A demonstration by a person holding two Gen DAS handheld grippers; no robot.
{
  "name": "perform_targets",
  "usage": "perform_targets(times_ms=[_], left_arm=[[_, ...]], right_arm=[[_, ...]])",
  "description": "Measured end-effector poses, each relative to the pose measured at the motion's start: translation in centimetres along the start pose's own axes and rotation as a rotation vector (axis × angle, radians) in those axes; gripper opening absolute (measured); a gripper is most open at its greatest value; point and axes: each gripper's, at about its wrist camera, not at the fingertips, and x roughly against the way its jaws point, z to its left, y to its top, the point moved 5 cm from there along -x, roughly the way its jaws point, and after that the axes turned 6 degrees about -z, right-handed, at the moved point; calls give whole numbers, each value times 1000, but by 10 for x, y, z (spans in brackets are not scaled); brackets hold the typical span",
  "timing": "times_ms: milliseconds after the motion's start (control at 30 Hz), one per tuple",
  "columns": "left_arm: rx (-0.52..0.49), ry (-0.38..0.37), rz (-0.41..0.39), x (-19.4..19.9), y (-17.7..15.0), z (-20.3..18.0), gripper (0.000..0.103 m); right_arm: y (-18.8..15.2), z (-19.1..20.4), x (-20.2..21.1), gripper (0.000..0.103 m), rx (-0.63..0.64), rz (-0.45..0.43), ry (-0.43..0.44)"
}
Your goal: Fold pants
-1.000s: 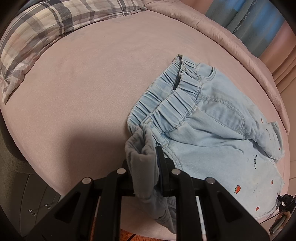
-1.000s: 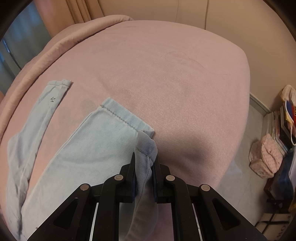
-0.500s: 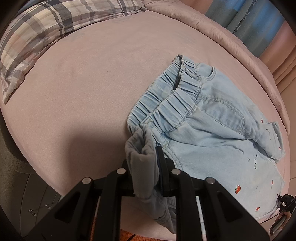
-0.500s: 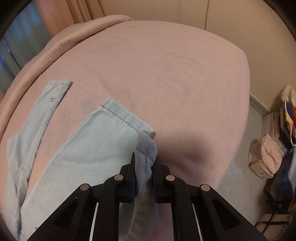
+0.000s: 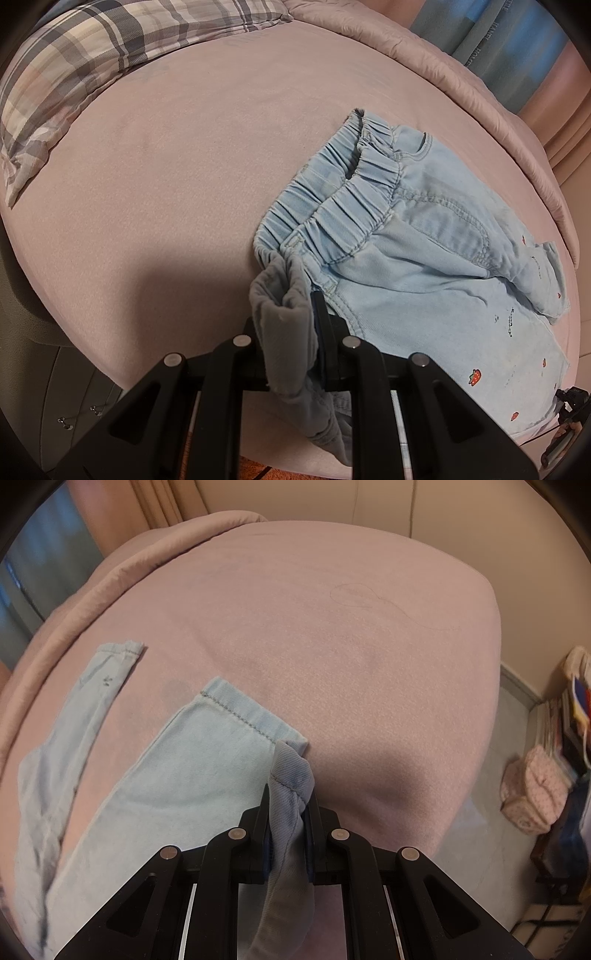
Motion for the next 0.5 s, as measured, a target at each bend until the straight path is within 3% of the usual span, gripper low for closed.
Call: perform_targets(times_ms=[133, 500], left_arm=[[6, -2, -3, 0, -1, 0, 17], [0, 5, -1, 1, -1, 1, 18]], right_arm=[[4, -5, 3, 8, -34, 19, 41], [9, -7, 11, 8, -41, -29, 26]])
